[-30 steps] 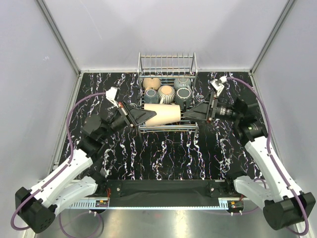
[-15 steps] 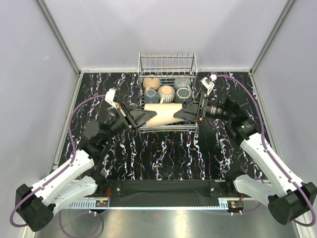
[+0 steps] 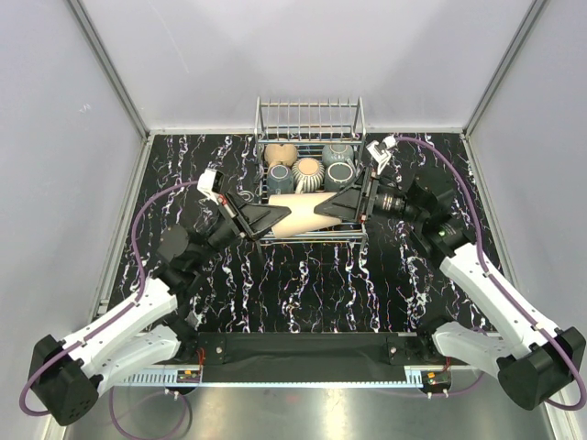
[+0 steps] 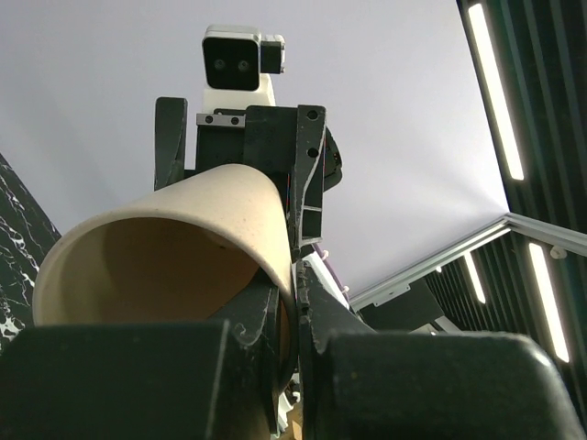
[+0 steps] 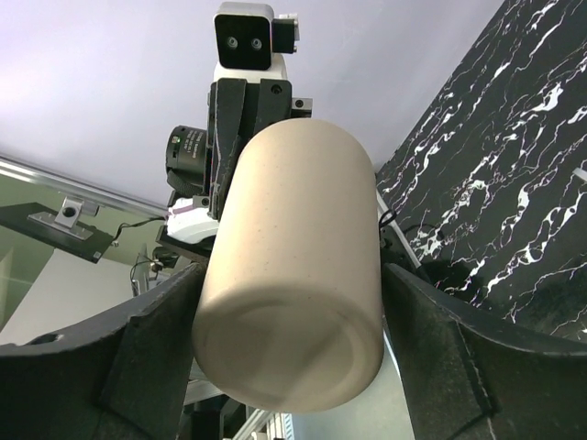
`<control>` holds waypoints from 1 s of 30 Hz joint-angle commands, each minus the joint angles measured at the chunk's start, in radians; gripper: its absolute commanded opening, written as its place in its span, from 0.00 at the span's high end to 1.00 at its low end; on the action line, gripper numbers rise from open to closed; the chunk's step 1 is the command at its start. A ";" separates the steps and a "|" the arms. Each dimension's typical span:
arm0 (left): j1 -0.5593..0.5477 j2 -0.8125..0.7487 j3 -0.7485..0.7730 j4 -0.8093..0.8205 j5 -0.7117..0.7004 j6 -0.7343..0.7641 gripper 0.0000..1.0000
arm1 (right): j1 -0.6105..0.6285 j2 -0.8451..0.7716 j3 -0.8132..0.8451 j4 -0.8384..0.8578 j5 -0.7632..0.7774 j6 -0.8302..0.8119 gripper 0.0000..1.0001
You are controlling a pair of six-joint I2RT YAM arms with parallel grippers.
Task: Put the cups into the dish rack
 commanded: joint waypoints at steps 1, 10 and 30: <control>-0.006 0.003 -0.004 0.085 -0.029 -0.011 1.00 | 0.015 -0.010 -0.005 0.053 0.023 0.000 0.16; -0.009 -0.037 -0.039 -0.023 -0.046 0.014 0.75 | 0.033 0.045 0.043 0.030 0.052 -0.015 1.00; -0.010 -0.483 0.197 -1.530 -0.715 0.363 0.03 | 0.309 0.582 0.684 -0.811 1.126 -0.347 1.00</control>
